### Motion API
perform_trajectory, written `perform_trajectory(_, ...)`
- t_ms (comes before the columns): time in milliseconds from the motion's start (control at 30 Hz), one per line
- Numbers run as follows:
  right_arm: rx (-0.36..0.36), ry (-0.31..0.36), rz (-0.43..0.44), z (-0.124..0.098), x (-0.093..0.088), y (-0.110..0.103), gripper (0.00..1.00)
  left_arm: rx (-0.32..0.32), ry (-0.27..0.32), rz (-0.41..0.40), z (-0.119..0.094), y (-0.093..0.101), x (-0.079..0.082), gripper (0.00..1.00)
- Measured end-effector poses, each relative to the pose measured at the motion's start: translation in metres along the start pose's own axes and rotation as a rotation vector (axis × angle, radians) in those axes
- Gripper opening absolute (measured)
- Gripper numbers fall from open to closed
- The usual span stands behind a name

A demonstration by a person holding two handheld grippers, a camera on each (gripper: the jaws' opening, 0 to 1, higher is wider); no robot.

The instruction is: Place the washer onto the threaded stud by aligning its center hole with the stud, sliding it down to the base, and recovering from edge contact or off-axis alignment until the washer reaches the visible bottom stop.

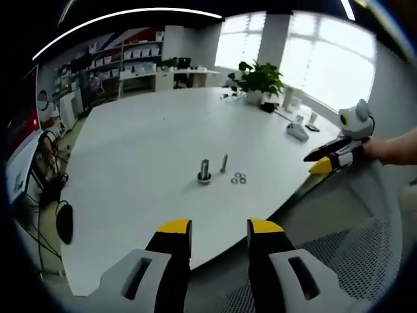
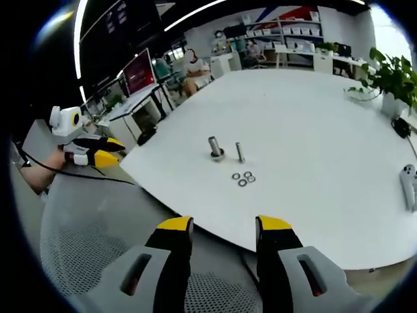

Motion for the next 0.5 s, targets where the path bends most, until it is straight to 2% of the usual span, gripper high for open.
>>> perform_trajectory(67, -0.006, -0.009, 0.000, 0.0007, -0.0012, 0.0007, 0.40, 0.003, 0.005, -0.002, -0.0005, -0.0005, 0.0006, 0.31)
perform_trajectory(167, 0.018, -0.058, -0.060, 0.0046, -0.0021, -0.0050, 0.40, 0.013, 0.010, -0.006, -0.0011, -0.0020, 0.0011, 0.31)
perform_trajectory(267, 0.013, -0.091, -0.099, 0.0060, -0.0037, -0.0079, 0.40, 0.024, 0.008, -0.014, -0.0015, -0.0038, 0.0004, 0.31)
perform_trajectory(333, 0.023, -0.066, -0.079, 0.0039, -0.0006, -0.0081, 0.40, 0.034, 0.012, -0.020, -0.0026, -0.0057, 0.0006, 0.31)
perform_trajectory(367, 0.028, -0.065, -0.068, 0.0037, 0.0010, -0.0062, 0.40, 0.031, 0.037, -0.021, -0.0050, -0.0057, 0.0030, 0.31)
perform_trajectory(400, 0.027, -0.073, -0.063, 0.0045, 0.0012, -0.0048, 0.40, 0.022, 0.064, -0.020, -0.0071, -0.0048, 0.0057, 0.31)
perform_trajectory(500, 0.031, -0.116, -0.067, 0.0072, -0.0010, -0.0068, 0.45, 0.026, 0.065, -0.020, -0.0073, -0.0052, 0.0054, 0.31)
Point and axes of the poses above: the point that each gripper's makers call its tool centre point, and the gripper's own axes: z roughly forward along the fingers, y roughly to its right, x roughly out of its top, the point moved 7 cm from there along -z, roughly backward along the fingers, and after that the axes turned 13 degrees about -y, right-handed, at the moved point
